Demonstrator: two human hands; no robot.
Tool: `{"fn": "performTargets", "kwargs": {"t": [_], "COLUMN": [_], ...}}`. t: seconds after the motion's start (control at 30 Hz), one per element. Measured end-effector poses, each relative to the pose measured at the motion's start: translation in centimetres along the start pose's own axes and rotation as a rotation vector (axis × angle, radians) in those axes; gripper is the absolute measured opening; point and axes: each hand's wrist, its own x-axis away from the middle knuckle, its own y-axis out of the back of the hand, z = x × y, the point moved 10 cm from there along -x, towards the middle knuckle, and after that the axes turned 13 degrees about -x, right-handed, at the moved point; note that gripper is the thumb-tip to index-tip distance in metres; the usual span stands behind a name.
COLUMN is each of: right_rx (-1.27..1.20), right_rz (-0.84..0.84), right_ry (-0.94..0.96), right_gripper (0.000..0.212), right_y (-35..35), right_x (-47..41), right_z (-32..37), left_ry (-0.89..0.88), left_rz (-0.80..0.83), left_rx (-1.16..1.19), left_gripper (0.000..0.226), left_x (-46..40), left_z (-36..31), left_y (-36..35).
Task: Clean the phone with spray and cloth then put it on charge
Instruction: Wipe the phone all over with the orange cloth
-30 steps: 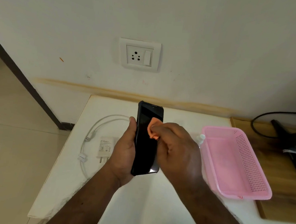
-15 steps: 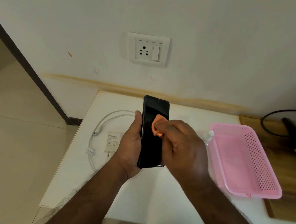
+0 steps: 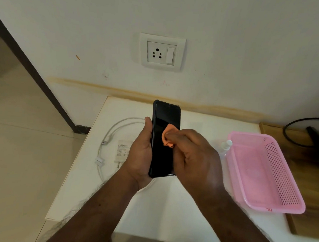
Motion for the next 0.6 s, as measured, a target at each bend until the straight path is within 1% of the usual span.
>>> {"fn": "performTargets", "kwargs": {"t": [0.07,0.13,0.27,0.33,0.43,0.5,0.6], "right_rx": [0.004,0.000,-0.007,-0.039,-0.099,-0.109,-0.118], "right_rz": [0.006,0.033,0.065,0.027,-0.081,-0.107,-0.018], "right_ry": [-0.064,-0.076,0.022,0.032,-0.027,-0.031,0.016], "right_gripper": [0.022,0.021,0.023,0.025,0.025,0.024,0.026], "right_y": [0.2,-0.2,-1.2,-0.9,0.7,1.2,0.0], "right_x": [0.0,0.2,0.6,0.6,0.4,0.2,0.3], "right_z": [-1.4,-1.7,0.3,0.8,-0.2,-0.6,0.4], "left_ry": [-0.012,-0.028,-0.039,-0.016,0.032,0.056,0.054], "left_rz": [0.002,-0.019,-0.027,-0.015,0.017,0.031,0.014], "left_rx": [0.004,-0.003,0.016,0.024,-0.015,-0.043,-0.035], "left_gripper": [0.075,0.078,0.078,0.074,0.071,0.071,0.072], "left_x": [0.1,0.1,0.1,0.1,0.0,0.0,-0.1], "left_z": [-0.2,-0.6,-1.0,-0.4,1.1,1.6,1.6], "left_y": [0.0,0.5,1.0,0.5,-0.8,-1.2,-0.4]}}
